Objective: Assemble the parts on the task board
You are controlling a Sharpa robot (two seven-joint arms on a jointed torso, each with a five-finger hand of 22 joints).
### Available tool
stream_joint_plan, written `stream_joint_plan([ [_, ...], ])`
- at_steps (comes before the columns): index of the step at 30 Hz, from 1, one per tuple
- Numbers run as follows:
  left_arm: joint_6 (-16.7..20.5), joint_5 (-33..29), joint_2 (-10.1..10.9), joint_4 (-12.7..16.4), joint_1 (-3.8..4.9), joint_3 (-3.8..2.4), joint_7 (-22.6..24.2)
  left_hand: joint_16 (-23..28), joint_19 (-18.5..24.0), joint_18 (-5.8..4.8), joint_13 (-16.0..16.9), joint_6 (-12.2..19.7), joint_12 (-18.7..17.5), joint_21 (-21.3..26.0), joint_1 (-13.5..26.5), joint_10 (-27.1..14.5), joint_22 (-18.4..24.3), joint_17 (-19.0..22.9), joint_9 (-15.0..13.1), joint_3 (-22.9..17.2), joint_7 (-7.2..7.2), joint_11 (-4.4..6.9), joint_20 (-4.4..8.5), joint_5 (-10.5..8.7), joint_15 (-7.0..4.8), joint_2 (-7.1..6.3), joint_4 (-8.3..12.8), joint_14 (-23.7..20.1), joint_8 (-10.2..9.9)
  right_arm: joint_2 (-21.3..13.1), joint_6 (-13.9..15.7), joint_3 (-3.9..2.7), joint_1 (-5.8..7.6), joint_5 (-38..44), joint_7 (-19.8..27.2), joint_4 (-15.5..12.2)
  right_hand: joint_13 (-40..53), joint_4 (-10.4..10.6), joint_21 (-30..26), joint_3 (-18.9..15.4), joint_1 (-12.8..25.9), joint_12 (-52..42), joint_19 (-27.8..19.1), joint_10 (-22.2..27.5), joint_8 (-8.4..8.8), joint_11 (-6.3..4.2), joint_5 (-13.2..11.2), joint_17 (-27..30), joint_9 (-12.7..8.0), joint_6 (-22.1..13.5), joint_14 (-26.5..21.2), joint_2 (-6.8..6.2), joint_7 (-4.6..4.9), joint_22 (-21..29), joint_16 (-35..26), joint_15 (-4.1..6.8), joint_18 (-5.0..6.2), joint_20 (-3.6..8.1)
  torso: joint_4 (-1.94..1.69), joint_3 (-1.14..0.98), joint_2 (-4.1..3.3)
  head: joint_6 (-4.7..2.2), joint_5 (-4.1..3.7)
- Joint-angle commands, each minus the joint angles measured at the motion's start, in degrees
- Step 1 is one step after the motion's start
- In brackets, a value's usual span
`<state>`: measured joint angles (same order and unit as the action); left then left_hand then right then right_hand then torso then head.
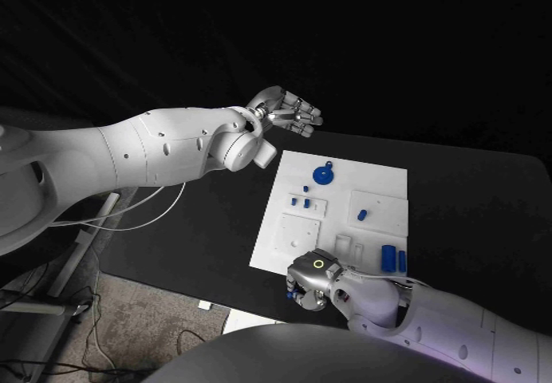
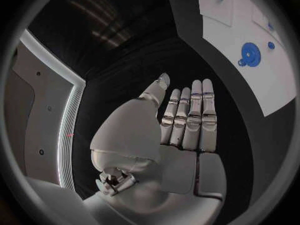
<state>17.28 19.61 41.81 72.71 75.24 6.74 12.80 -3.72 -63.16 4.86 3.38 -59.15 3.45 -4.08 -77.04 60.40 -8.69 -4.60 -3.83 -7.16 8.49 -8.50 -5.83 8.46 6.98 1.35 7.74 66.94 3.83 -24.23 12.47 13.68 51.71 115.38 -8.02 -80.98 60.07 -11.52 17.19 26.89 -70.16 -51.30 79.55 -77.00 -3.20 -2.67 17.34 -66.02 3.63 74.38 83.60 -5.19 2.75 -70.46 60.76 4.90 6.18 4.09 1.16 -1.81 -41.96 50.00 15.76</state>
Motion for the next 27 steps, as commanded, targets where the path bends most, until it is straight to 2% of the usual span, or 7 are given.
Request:
stream_joint_plan([
  [1,-0.66,-0.26,0.01,0.18,0.03,-0.03,0.28,0.21,-0.36,0.35,-0.01,0.35,-0.01,-0.29,-0.19,-0.18,0.07,-0.07,0.01,-0.11,0.01,0.04,0.0,-0.23,-0.15,-0.04,-0.34,-0.34,-0.15,-0.66,0.8,0.4,-0.29,1.59,-1.89,1.01,0.63,1.32,-0.2,-0.15,-0.98,-0.33,0.34,-0.42,-0.4,-0.03,0.14,0.09,0.09,0.41,0.3,-0.7,-0.05,-0.16,0.37,0.08,0.58,0.17,0.01,-0.02,-0.01,0.0,-0.15],
  [3,-0.65,-0.25,0.01,0.17,0.03,-0.03,0.27,0.21,-0.36,0.35,-0.01,0.35,-0.01,-0.29,-0.19,-0.18,0.07,-0.07,0.01,-0.11,0.01,0.04,0.0,-0.23,-0.15,-0.04,-0.34,-0.34,-0.15,-0.71,1.34,0.4,-0.21,1.52,-1.86,1.0,0.85,2.04,-0.37,0.06,-1.46,-0.19,0.35,-0.47,-0.41,-0.01,-0.03,0.25,0.09,0.41,0.24,-1.04,-0.05,-0.25,0.32,0.07,0.58,0.16,-0.01,-0.01,-0.01,0.0,-0.27],
  [13,-0.66,-0.25,0.02,0.16,0.03,-0.02,0.25,0.21,-0.36,0.35,-0.01,0.35,-0.01,-0.29,-0.19,-0.18,0.07,-0.07,0.01,-0.11,0.01,0.04,0.0,-0.23,-0.15,-0.04,-0.34,-0.34,-0.15,-1.49,3.04,0.4,0.37,0.73,-1.82,0.53,1.91,2.56,-0.68,0.63,-1.75,-0.64,0.5,-0.86,-0.39,-0.05,-0.24,0.76,0.09,0.67,0.23,-1.47,-0.1,-0.48,0.14,0.1,0.25,0.44,-0.02,0.01,0.0,0.0,-0.33],
  [17,-0.66,-0.24,0.09,0.16,0.03,-0.01,0.24,0.21,-0.36,0.35,-0.01,0.35,-0.01,-0.29,-0.19,-0.18,0.07,-0.07,0.01,-0.11,0.01,0.04,0.0,-0.23,-0.15,-0.04,-0.34,-0.34,-0.15,-2.24,3.89,0.4,1.09,0.12,-1.78,-0.47,2.06,2.52,-0.7,0.83,-1.79,-0.69,0.51,-0.94,-0.41,-0.06,0.2,0.69,0.1,0.69,0.23,-1.62,-0.09,-0.57,0.28,0.12,0.26,0.48,0.07,0.03,0.02,0.0,-0.4],
  [27,-0.65,-0.2,0.22,0.16,0.03,0.01,0.16,0.21,-0.36,0.35,-0.01,0.35,-0.01,-0.29,-0.19,-0.18,0.07,-0.07,0.01,-0.11,0.01,0.04,0.0,-0.23,-0.15,-0.04,-0.34,-0.34,-0.15,-4.05,5.23,0.36,2.74,-3.22,-0.91,-2.93,2.23,2.55,-0.85,0.71,-1.71,-0.49,0.58,-1.01,-0.42,-0.07,-0.01,0.8,0.11,0.62,0.2,-1.41,-0.1,-0.71,0.29,0.16,0.54,0.25,-0.01,0.0,-0.02,0.0,-0.67],
])
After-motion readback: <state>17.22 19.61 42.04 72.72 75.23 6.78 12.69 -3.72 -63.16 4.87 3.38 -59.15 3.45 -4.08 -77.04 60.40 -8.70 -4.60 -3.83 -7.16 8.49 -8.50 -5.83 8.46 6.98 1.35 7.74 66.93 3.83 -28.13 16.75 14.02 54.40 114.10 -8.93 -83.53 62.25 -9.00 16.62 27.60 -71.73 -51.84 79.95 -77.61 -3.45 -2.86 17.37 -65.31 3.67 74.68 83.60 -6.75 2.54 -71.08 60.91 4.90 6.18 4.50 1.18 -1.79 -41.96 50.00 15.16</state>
